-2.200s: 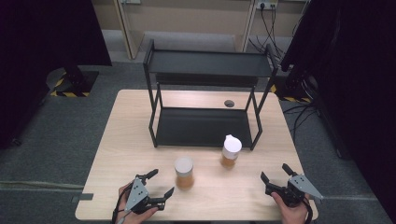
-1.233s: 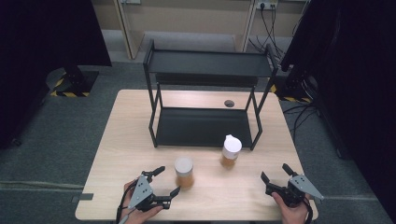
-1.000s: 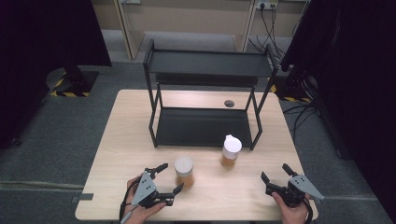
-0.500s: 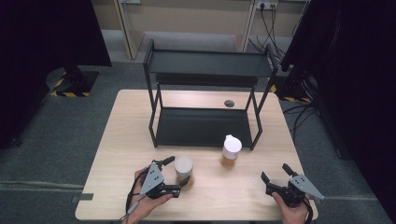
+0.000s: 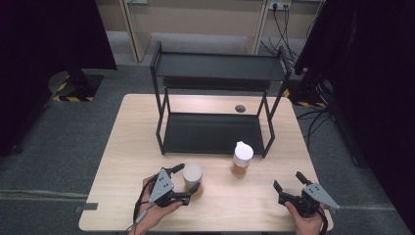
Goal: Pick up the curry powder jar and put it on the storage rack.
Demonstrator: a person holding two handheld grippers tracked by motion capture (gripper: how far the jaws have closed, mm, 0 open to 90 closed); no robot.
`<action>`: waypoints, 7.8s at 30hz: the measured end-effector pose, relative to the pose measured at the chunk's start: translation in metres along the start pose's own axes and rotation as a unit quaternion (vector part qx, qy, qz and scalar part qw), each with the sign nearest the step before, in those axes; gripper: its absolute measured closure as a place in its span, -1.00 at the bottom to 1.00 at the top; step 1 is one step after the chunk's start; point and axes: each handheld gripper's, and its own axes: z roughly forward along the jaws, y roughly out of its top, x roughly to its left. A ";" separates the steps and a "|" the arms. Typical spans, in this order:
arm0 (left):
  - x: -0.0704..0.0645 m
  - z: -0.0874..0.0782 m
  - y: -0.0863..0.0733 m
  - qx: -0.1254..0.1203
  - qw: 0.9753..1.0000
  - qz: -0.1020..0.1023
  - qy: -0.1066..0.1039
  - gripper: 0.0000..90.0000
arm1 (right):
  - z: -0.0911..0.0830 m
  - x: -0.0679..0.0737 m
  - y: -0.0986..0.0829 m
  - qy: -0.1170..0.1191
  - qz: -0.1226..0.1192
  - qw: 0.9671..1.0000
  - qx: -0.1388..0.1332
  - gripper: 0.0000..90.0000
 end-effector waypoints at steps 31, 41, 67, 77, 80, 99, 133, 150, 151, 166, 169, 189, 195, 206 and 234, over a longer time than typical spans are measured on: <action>-0.007 0.008 0.010 0.017 1.000 0.002 0.006 -0.25 | 0.000 -0.001 0.000 0.001 0.001 1.000 0.000 -0.90; -0.010 0.004 0.020 0.014 1.000 -0.014 0.023 -0.25 | 0.000 -0.001 0.000 0.001 0.002 1.000 0.000 -0.90; -0.010 0.003 0.089 -0.015 0.995 0.002 0.094 -0.25 | 0.000 -0.003 0.000 0.001 0.012 1.000 -0.002 -0.90; -0.013 0.004 0.102 -0.025 0.991 -0.004 0.131 -0.25 | 0.000 -0.003 0.000 0.000 0.012 1.000 -0.001 -0.90; -0.012 0.004 0.108 -0.029 0.990 -0.003 0.138 -0.25 | 0.000 -0.003 0.000 0.000 0.012 1.000 -0.001 -0.90; -0.005 0.005 0.134 -0.059 0.981 -0.004 0.185 -0.25 | 0.000 -0.004 0.000 0.002 0.017 1.000 -0.001 -0.89; 0.001 0.025 0.195 -0.093 0.971 0.019 0.220 -0.25 | 0.000 -0.003 0.000 0.001 0.016 1.000 -0.001 -0.88; 0.010 0.032 0.227 -0.105 0.968 0.015 0.227 -0.25 | 0.000 -0.003 0.000 0.001 0.016 1.000 -0.001 -0.88; 0.010 0.032 0.228 -0.106 0.968 0.014 0.227 -0.25 | 0.000 -0.003 0.000 0.001 0.015 1.000 0.000 -0.88; 0.016 0.038 0.251 -0.111 0.967 0.011 0.228 -0.25 | 0.000 -0.003 0.000 0.001 0.013 1.000 0.000 -0.88; 0.017 0.040 0.256 -0.111 0.967 0.013 0.230 -0.25 | 0.000 -0.003 0.000 0.002 0.013 1.000 0.000 -0.88; 0.034 0.057 0.274 -0.116 0.964 0.004 0.240 -0.25 | 0.000 -0.003 0.000 0.002 0.015 1.000 -0.001 -0.88; 0.045 0.065 0.285 -0.115 0.963 0.006 0.245 -0.25 | 0.000 -0.004 0.000 0.002 0.015 1.000 -0.001 -0.88; 0.074 0.084 0.293 -0.106 0.960 0.012 0.259 -0.25 | 0.000 -0.004 0.000 0.004 0.016 1.000 -0.001 -0.88; 0.101 0.117 0.279 -0.086 0.961 0.005 0.261 -0.25 | 0.000 -0.006 0.000 0.010 0.013 1.000 -0.001 -0.88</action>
